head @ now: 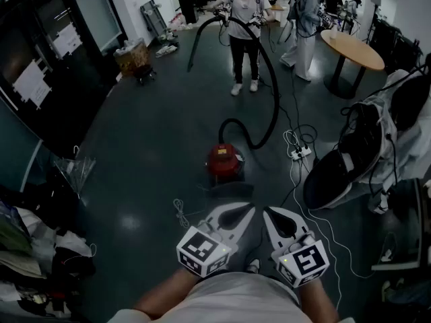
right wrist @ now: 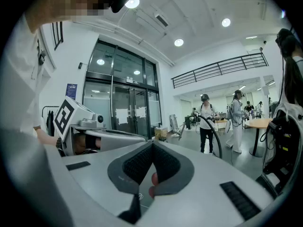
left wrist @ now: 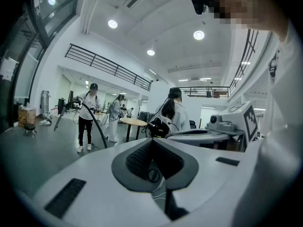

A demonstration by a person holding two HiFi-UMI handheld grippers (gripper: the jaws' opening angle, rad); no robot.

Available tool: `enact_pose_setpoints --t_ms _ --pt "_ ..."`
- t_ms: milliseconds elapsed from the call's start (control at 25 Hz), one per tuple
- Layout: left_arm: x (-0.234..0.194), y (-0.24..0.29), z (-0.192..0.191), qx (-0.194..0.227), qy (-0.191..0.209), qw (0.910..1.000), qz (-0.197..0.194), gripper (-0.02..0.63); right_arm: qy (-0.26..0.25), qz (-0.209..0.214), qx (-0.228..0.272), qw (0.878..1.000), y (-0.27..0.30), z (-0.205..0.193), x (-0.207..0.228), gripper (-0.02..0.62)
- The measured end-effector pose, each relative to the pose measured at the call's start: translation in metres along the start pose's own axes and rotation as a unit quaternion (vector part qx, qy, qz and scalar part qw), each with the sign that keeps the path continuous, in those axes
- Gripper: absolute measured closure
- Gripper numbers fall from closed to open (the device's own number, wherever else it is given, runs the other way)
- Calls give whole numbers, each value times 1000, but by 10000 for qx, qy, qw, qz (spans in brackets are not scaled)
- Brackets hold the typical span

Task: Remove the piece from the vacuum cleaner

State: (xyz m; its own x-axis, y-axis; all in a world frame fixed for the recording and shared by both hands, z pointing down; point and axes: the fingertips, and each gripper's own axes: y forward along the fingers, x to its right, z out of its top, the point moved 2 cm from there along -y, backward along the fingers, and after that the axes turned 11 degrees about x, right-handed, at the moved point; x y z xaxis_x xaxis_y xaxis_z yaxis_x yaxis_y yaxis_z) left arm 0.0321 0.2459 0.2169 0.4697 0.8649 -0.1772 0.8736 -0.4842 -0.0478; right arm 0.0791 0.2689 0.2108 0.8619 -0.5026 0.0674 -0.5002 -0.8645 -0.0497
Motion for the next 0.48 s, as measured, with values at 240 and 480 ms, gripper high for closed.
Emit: enact_pose_setpoints --t_ms 240,480 --pt "5 -1 -3 -19 -34 10000 35 601 64 29 -37 10000 -5 -3 -3 586" --pt "8 -2 -16 -103 -10 9999 127 601 243 181 26 9995 -9 -6 1 584"
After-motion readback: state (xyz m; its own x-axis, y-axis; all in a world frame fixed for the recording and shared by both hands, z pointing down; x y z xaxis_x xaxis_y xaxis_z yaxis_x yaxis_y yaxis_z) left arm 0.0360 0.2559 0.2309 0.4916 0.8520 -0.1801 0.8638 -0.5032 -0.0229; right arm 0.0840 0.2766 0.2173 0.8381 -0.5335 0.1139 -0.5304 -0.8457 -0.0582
